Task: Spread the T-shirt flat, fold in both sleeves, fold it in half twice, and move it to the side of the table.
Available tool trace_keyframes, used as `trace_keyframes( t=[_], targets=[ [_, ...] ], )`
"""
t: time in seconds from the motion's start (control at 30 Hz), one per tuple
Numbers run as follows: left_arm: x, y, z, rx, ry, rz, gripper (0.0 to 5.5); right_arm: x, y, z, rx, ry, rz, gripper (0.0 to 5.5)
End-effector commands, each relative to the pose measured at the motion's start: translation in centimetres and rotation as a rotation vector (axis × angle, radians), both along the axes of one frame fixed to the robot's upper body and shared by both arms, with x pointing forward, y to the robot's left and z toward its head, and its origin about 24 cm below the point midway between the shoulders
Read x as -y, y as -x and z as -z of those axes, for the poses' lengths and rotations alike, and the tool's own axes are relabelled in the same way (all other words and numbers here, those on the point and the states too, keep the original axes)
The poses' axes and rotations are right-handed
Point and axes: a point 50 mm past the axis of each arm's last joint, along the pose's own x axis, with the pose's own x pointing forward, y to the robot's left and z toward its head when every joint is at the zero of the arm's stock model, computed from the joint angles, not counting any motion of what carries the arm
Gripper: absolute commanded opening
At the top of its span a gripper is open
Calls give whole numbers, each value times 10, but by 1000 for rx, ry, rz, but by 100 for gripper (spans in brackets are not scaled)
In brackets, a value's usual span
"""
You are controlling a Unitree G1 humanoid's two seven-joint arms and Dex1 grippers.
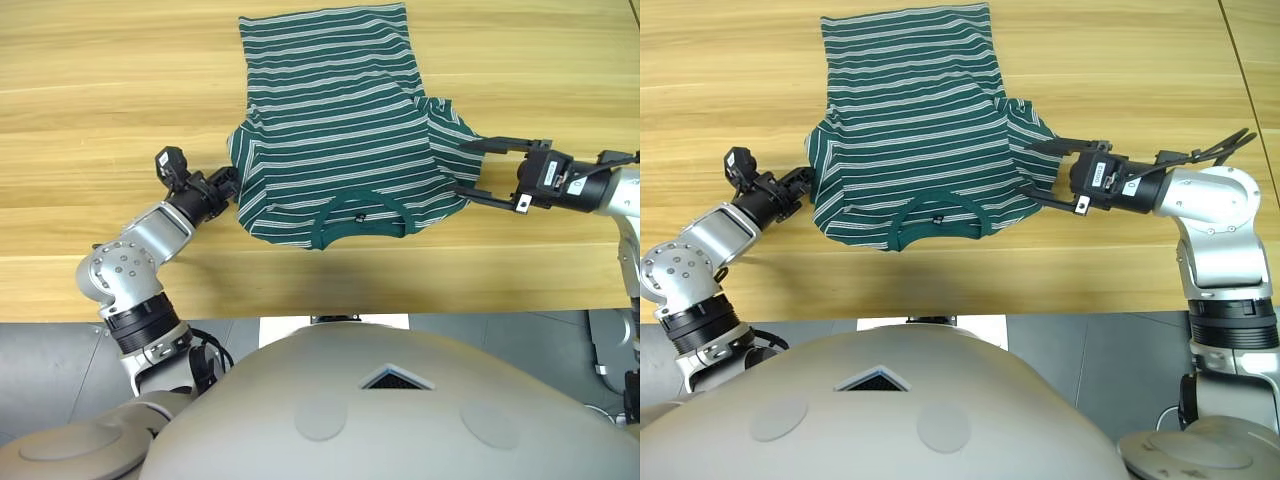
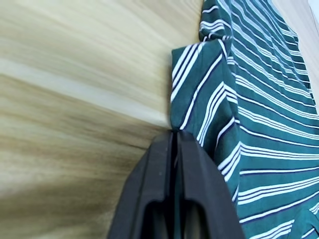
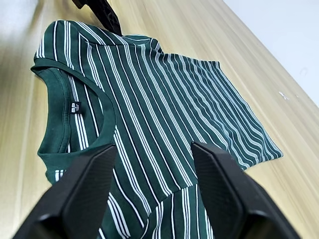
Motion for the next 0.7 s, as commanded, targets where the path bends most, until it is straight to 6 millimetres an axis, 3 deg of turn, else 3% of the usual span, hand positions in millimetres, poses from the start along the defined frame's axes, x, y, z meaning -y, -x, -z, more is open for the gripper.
trace_keyframes(
  t=[0.03,0.3,0.43,0.57,0.7],
  targets=[
    [2,-3,-9,57,-33,11,1,0,-1,-4,29,13,-1,282],
    [23,-1,-31,201,-130,146,1,0,1,0,33,26,9,282],
    [-1,-9,-29,247,-230,80,1,-1,1,2,38,25,16,282],
    [-15,-10,-28,245,-276,63,66,-1,1,3,40,25,23,282],
    [-16,-9,-11,138,-207,93,133,-2,1,4,42,24,23,282]
  ],
)
